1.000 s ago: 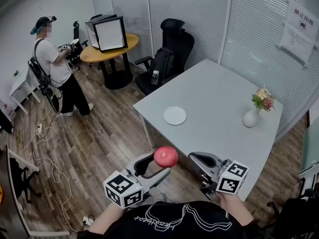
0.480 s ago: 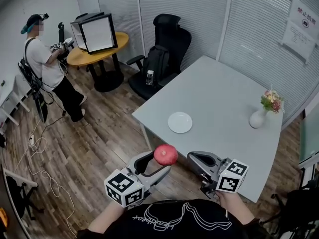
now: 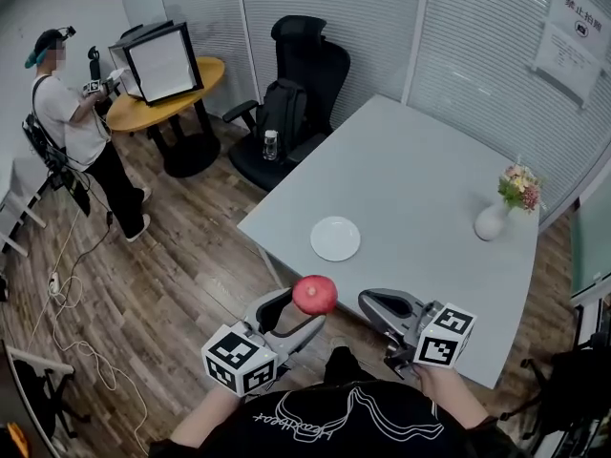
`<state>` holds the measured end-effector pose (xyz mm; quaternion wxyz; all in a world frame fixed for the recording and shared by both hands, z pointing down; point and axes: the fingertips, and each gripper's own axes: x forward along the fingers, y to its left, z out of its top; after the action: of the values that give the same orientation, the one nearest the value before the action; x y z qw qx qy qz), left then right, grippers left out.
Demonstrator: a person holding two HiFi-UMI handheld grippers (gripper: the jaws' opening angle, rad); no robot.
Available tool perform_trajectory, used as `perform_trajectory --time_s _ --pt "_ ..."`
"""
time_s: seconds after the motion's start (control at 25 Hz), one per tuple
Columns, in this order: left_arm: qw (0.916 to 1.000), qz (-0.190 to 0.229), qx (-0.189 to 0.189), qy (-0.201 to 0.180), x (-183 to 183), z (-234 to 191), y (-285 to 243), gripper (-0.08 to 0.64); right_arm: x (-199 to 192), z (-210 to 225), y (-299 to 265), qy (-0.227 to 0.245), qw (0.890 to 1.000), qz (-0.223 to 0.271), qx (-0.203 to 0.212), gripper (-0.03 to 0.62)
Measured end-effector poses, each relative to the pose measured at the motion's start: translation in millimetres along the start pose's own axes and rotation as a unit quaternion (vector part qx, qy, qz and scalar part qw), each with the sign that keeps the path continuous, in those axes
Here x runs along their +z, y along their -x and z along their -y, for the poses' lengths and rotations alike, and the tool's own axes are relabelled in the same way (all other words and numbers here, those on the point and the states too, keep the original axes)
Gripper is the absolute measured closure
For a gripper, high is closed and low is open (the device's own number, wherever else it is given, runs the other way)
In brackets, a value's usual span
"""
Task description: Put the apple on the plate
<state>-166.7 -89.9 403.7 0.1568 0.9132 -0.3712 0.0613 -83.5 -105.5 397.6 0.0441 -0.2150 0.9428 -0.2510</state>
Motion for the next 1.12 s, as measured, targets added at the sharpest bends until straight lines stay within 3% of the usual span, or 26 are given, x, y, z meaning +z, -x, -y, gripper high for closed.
perform_trajectory --time_s 0.56,0.8,1.12 --pt "0.9986 -0.049 0.011 -0.017 6.2 -67.4 -112.1 0.273 31.3 121.4 -8.6 -0.041 0.998 -0.007 -0.037 0.584" --pt "0.9961 -0.073 0.022 -0.045 -2.1 -94.0 -150.0 0.273 24.3 165.5 -8.6 -0.063 0.996 -0.020 -0.057 0.584" --pt "0.9946 -0.096 0.033 -0.021 -32.4 -133.7 -193.0 0.273 11.9 204.6 -1.7 -0.100 0.991 -0.029 -0.080 0.584"
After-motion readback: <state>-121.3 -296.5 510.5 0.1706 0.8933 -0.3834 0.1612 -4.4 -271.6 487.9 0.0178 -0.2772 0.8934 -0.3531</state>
